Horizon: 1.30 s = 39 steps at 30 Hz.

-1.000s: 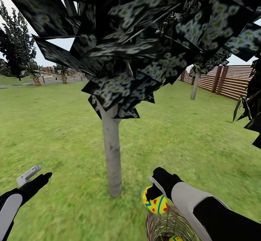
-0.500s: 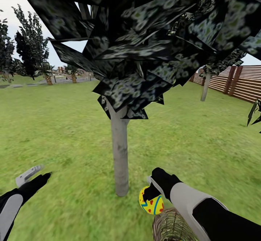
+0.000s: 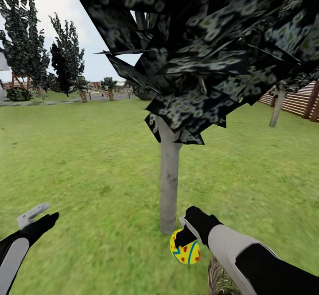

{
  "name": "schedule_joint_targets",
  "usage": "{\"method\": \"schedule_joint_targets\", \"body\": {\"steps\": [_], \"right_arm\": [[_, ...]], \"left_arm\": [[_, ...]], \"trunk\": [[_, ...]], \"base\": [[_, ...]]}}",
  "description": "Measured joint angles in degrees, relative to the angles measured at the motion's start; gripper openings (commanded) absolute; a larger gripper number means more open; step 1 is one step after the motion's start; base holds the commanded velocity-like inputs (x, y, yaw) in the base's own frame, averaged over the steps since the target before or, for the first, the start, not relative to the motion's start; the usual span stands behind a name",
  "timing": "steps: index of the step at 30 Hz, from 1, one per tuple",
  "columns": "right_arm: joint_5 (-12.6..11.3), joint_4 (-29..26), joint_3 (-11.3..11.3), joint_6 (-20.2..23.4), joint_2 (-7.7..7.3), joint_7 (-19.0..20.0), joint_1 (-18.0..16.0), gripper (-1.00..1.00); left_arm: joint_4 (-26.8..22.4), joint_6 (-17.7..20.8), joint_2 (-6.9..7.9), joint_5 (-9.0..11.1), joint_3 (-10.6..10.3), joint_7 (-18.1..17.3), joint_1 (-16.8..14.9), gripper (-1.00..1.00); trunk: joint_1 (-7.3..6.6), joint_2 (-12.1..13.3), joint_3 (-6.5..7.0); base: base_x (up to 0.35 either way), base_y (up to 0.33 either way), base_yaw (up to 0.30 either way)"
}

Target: Take the three Easter eggs out of the wicker basket on the lawn in the garden, then place them on the lawn next to a single tree (choose any tree) so that all three eggs are next to the same tree and none are left in the basket.

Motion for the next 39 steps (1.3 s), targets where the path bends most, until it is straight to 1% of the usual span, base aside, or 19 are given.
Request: {"method": "schedule_joint_targets", "body": {"steps": [8, 11, 14, 17, 26, 31, 36, 39], "right_arm": [[0.06, -0.06, 0.07, -0.15, 0.0, -0.01, 0.7, -1.0], [0.06, -0.05, 0.09, -0.32, 0.02, -0.02, 0.8, -1.0], [0.05, 0.0, 0.08, -3.05, 0.03, 0.0, 1.24, -1.0], [0.05, 0.02, 0.09, -4.11, 0.02, 0.09, 1.47, -1.0], [0.01, -0.03, 0.09, -4.86, 0.06, 0.09, 1.6, -1.0], [-0.02, 0.03, 0.09, -5.68, 0.09, 0.01, 1.74, -1.0], [0.04, 0.03, 0.09, -5.92, 0.06, 0.01, 1.91, -1.0], [0.01, 0.07, 0.1, -5.93, 0.03, 0.04, 1.99, -1.0]], "left_arm": [[0.01, 0.0, 0.0, -0.09, 0.0, -0.06, 0.0, 1.0], [0.01, -0.03, 0.0, -0.1, 0.0, -0.06, 0.01, 1.0], [0.02, -0.04, 0.0, -0.1, 0.0, -0.06, 0.01, 1.0], [0.02, -0.06, 0.0, -0.1, 0.0, -0.06, 0.01, 1.0], [0.02, -0.1, 0.0, -0.19, 0.0, -0.06, 0.0, 1.0], [0.05, -0.1, 0.0, -0.18, -0.01, -0.06, 0.01, 1.0], [0.08, -0.09, 0.0, -0.18, -0.02, -0.01, 0.0, 1.0], [1.17, -0.09, 0.0, -0.33, -0.01, 0.02, 0.01, 1.0]], "trunk": [[-0.02, 0.0, 0.0], [-0.02, 0.0, 0.0], [-0.02, 0.0, -0.02], [-0.02, 0.0, -0.08], [-0.02, 0.0, -0.11], [-0.02, 0.0, -0.11], [-0.01, 0.0, -0.11], [-0.01, 0.0, -0.11]], "base": [[-0.099, 0.239, 0.246], [-0.012, 0.039, 0.246], [-0.003, 0.008, 0.246], [-0.001, 0.002, 0.134], [0.0, 0.0, 0.024], [-0.018, 0.016, 0.216], [-0.143, 0.125, 0.264], [-0.083, 0.066, 0.09]]}}
